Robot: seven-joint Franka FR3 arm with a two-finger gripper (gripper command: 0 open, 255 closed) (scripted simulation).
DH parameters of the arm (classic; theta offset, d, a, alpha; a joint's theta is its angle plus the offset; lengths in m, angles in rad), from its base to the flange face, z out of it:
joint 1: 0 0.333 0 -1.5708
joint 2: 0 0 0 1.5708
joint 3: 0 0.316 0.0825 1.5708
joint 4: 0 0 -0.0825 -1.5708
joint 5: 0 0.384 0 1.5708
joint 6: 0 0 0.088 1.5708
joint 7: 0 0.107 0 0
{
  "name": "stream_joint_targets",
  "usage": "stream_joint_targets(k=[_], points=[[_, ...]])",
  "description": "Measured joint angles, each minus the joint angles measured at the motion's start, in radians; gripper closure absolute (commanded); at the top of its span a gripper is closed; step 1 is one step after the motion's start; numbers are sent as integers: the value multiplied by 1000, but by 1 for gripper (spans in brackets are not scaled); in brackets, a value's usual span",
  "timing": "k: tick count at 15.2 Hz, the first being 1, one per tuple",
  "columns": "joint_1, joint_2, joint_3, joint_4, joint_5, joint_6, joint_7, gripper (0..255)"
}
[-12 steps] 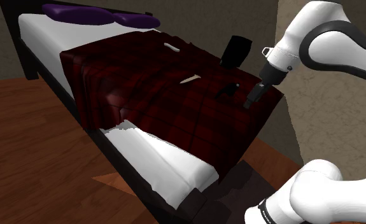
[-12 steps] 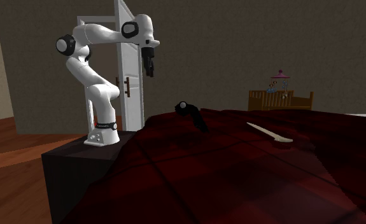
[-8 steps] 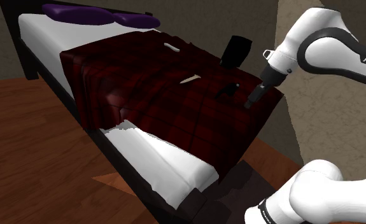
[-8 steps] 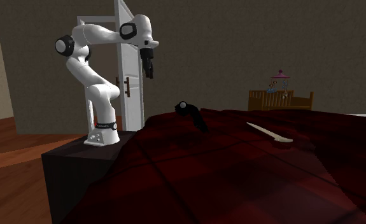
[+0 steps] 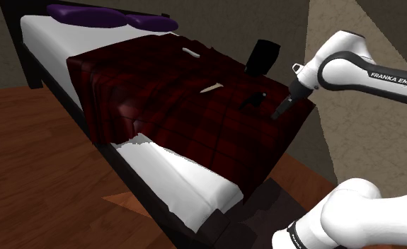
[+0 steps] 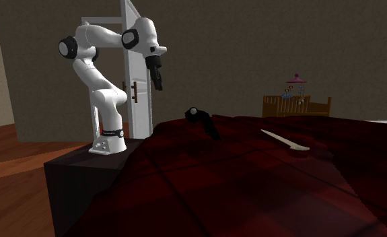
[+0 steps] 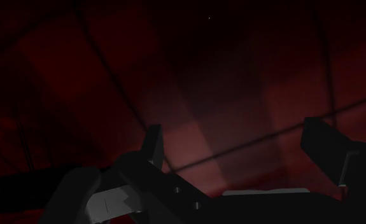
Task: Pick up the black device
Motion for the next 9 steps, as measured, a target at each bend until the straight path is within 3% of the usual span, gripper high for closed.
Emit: stream_joint_targets(k=[4, 9], points=[[-2, 73, -102, -6, -19, 130, -107, 0], [32, 208, -241, 44, 4, 276, -255, 0]])
